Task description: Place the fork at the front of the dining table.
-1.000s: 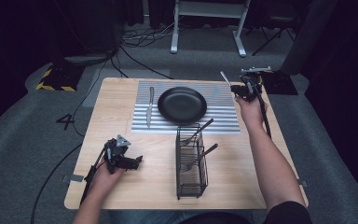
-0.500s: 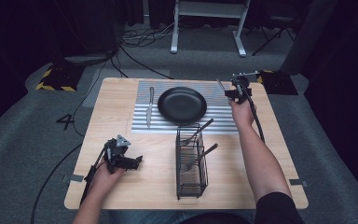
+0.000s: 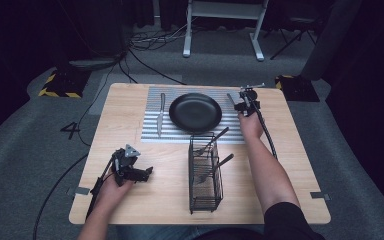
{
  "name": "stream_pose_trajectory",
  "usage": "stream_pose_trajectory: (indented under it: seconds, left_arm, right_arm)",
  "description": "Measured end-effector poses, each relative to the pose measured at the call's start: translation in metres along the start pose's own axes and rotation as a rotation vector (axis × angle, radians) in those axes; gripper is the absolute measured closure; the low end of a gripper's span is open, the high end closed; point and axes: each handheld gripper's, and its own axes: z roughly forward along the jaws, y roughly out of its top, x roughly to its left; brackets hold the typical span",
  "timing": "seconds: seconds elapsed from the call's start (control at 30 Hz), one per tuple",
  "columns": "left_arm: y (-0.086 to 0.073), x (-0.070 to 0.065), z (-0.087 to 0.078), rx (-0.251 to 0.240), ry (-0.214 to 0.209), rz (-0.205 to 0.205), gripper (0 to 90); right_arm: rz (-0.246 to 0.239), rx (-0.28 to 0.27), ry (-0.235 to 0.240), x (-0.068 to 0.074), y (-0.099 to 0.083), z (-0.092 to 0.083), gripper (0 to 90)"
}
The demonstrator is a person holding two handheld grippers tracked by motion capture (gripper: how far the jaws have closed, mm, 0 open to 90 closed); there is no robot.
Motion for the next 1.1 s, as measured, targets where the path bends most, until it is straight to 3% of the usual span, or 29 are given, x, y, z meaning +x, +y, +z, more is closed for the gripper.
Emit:
stream_pose_trajectory:
  seconds: [0.53, 0.63, 0.73, 0.87, 1.1]
  left_arm:
    - [0.0, 0.0, 0.0, 0.0, 0.0, 0.0, 2.9]
    - [0.0, 0.0, 0.0, 0.0, 0.001, 0.0, 2.9]
    - [0.0, 0.0, 0.0, 0.0, 0.0, 0.0, 2.9]
    - [0.0, 0.0, 0.0, 0.0, 0.0, 0.0, 2.9]
    - [0.0, 0.0, 0.0, 0.0, 0.0, 0.0, 2.9]
  right_arm:
    - [0.044, 0.031, -0.01, 0.007, -0.007, 0.02, 83.3]
    - [0.052, 0.024, 0.005, 0.007, -0.006, 0.019, 73.0]
    - [0.055, 0.013, 0.002, 0.006, -0.005, 0.014, 69.0]
    - [0.015, -0.011, -0.011, 0.003, -0.008, 0.001, 67.1]
    - [-0.006, -0.019, 0.012, -0.013, -0.025, -0.028, 63.4]
